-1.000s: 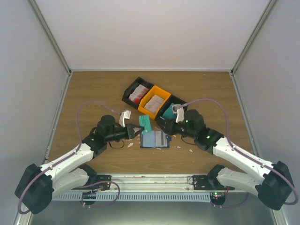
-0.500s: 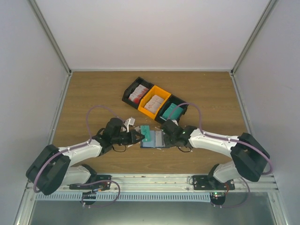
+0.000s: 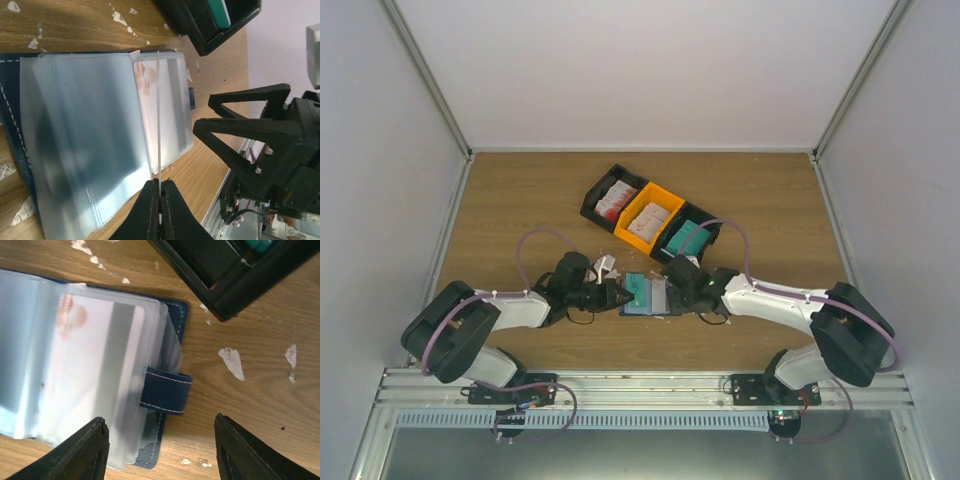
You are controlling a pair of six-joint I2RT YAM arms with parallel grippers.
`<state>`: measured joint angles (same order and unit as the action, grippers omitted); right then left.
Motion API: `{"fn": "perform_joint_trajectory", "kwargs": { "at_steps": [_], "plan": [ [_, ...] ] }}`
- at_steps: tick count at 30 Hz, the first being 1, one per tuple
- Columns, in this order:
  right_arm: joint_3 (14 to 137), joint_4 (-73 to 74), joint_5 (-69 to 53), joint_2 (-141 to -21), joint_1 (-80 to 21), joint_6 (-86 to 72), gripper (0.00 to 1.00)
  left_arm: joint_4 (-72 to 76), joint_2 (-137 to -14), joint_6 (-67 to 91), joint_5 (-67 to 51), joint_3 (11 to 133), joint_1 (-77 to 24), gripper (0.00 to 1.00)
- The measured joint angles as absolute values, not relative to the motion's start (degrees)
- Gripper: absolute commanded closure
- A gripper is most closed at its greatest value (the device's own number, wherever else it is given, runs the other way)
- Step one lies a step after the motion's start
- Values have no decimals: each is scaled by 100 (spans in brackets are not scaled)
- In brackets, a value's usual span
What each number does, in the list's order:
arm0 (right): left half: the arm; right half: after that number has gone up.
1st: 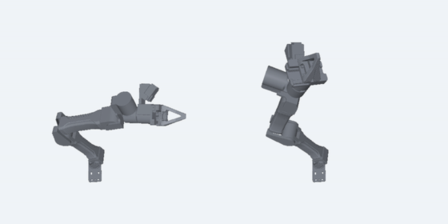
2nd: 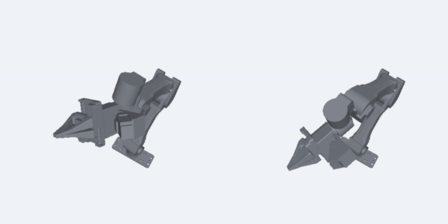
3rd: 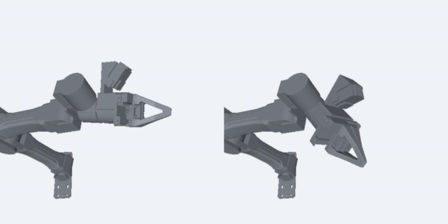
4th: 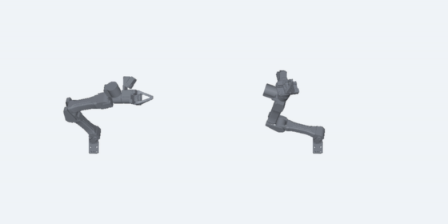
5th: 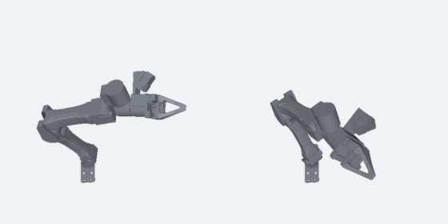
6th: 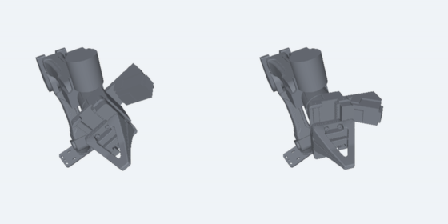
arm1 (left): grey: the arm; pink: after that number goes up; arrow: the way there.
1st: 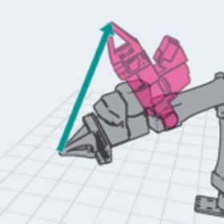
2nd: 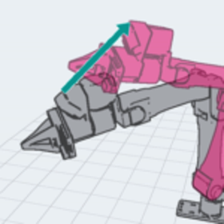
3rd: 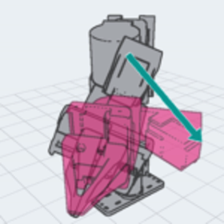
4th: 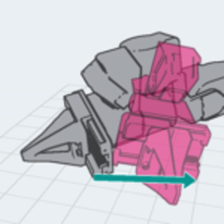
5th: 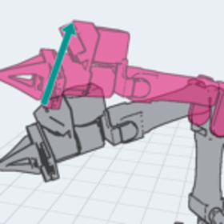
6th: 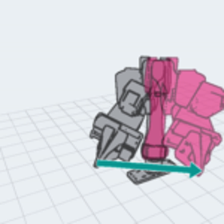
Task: Put the credit cards into the card holder
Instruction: Insert the credit card into the card holder.
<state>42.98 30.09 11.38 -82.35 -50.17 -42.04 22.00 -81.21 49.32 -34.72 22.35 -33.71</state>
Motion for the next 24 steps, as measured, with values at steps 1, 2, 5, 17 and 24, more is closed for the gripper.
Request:
{"fn": "perform_joint_trajectory", "kwargs": {
  "at_steps": [1,2,5,17,24],
  "plan": [
    [4303,2982,1111,-8213,-5017,-4206,41,2250,-8197,4960,-3487,2244,-3371,100],
    [4311,2954,1070,-8206,-5017,-4206,43,2314,-8294,5000,-3509,2255,-3371,100],
    [4318,2869,996,-8219,-5017,-4235,49,2521,-8571,5164,-3575,2261,-3378,100],
    [3896,2569,851,-8313,-4982,-4659,62,3098,-9080,5642,-3658,2349,-3551,100],
    [3682,2327,701,-8141,-4882,-4724,62,3227,-9214,5618,-3699,2425,-3559,100]
  ]
}}
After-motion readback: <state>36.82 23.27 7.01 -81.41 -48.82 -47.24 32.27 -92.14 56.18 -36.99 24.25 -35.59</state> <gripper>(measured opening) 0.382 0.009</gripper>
